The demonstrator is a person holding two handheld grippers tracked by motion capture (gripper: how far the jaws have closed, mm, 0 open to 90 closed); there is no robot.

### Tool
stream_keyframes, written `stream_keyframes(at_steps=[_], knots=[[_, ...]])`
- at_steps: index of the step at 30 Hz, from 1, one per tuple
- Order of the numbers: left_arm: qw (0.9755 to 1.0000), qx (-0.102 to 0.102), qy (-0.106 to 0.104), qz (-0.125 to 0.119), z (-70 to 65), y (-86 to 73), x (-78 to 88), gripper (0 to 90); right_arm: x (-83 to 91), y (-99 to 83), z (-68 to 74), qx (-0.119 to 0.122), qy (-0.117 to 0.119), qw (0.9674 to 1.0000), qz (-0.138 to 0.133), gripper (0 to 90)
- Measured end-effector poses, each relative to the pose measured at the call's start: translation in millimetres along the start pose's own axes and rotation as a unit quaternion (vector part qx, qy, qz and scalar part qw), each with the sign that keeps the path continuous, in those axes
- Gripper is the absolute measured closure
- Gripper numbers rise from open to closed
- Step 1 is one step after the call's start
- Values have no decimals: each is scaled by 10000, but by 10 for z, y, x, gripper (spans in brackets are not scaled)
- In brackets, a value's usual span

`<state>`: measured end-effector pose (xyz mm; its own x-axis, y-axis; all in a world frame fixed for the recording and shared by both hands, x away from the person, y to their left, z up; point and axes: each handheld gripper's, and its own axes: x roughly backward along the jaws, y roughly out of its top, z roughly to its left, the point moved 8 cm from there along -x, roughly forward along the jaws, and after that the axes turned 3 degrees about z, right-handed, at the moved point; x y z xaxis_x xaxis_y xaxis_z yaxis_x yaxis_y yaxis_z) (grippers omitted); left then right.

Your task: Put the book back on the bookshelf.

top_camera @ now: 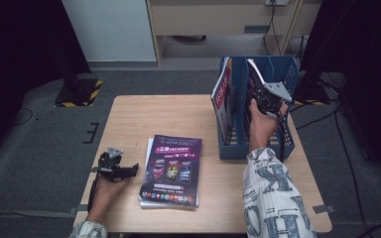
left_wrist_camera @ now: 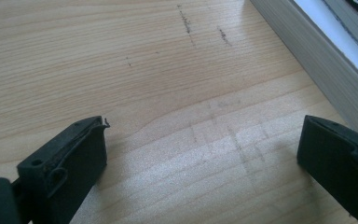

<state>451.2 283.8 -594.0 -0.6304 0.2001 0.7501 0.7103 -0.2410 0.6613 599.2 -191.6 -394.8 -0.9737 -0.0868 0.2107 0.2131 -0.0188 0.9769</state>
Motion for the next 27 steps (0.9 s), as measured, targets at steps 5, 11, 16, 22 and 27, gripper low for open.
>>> stream_keyframes(at_steps=[5, 11, 16, 22, 27], knots=[[10000, 0, 0, 0, 0, 0, 0, 6, 21, -69, 16, -15, 104, 9999, -22, 818], [10000, -1, 0, 1, 0, 0, 0, 6, 34, -68, 39, -21, 229, 9997, 38, 818], [10000, -1, 0, 1, 0, 0, 0, 6, 43, -61, -2, 0, 119, 9999, 78, 826], [10000, 0, -1, 0, 0, 0, 0, 6, 11, -29, -43, 45, -148, 9999, 36, 827], [10000, 2, 1, -2, 0, 1, -1, 5, -24, -51, -25, 87, -237, 9997, 7, 826]])
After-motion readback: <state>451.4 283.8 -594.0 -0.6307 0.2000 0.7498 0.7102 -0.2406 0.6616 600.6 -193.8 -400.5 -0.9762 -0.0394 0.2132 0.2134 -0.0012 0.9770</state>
